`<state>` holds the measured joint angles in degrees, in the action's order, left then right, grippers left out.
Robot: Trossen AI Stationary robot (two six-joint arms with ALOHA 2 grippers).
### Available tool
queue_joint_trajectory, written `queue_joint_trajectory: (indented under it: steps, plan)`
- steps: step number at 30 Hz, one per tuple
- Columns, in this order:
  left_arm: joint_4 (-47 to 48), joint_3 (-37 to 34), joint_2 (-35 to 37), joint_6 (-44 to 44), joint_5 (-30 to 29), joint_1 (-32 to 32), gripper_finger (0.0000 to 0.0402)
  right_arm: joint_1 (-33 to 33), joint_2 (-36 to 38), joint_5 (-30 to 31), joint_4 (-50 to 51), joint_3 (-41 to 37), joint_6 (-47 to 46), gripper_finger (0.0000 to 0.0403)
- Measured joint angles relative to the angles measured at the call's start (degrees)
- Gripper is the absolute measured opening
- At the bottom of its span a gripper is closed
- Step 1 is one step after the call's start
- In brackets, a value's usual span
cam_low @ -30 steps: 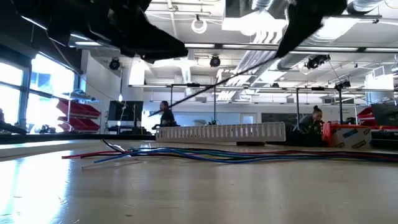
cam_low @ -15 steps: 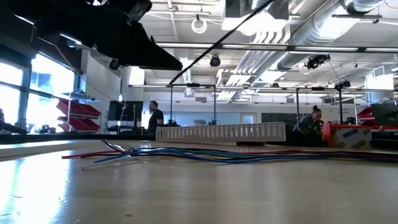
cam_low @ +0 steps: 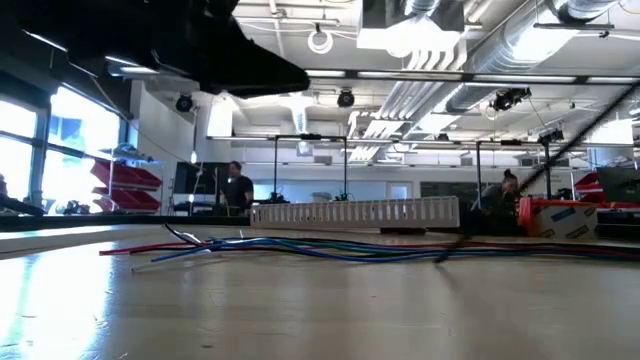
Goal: Ziptie cables
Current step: Wrap the right zip tie on the cable
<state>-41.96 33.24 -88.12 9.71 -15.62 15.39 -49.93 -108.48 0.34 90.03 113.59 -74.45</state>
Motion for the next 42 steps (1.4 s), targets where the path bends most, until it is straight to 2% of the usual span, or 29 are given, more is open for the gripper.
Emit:
queue_joint_trajectory:
  steps: [6,11,18,23,28,33,42]
  plan:
    - [0.5,8.2,-10.5,4.0,1.5,-1.3,0.014,-0.9,-0.8,-4.4,0.1,-0.1,-5.6,0.0]
    - [6.7,17.9,-18.5,6.8,12.2,-3.5,0.0156,0.2,-2.8,-2.4,0.0,-0.1,-1.6,0.0]
    - [21.8,29.9,-26.0,4.6,24.2,-6.5,0.0221,1.9,-6.2,-2.5,0.1,-0.1,6.2,0.0]
    - [24.4,34.6,-30.2,2.1,24.2,-7.6,0.0255,2.4,-7.2,-2.2,0.0,-0.1,9.1,0.0]
    - [24.2,38.9,-34.3,-3.4,24.1,-8.2,0.0261,2.2,-6.9,-2.4,0.0,-0.1,8.8,0.0]
    - [24.5,43.9,-38.6,-5.1,23.8,-8.3,0.0262,1.4,-6.5,-3.3,0.0,-0.1,8.7,0.0]
    - [40.4,55.1,-45.0,-5.1,16.8,-8.6,0.0262,0.3,-6.4,-2.8,0.0,-0.1,7.4,0.0]
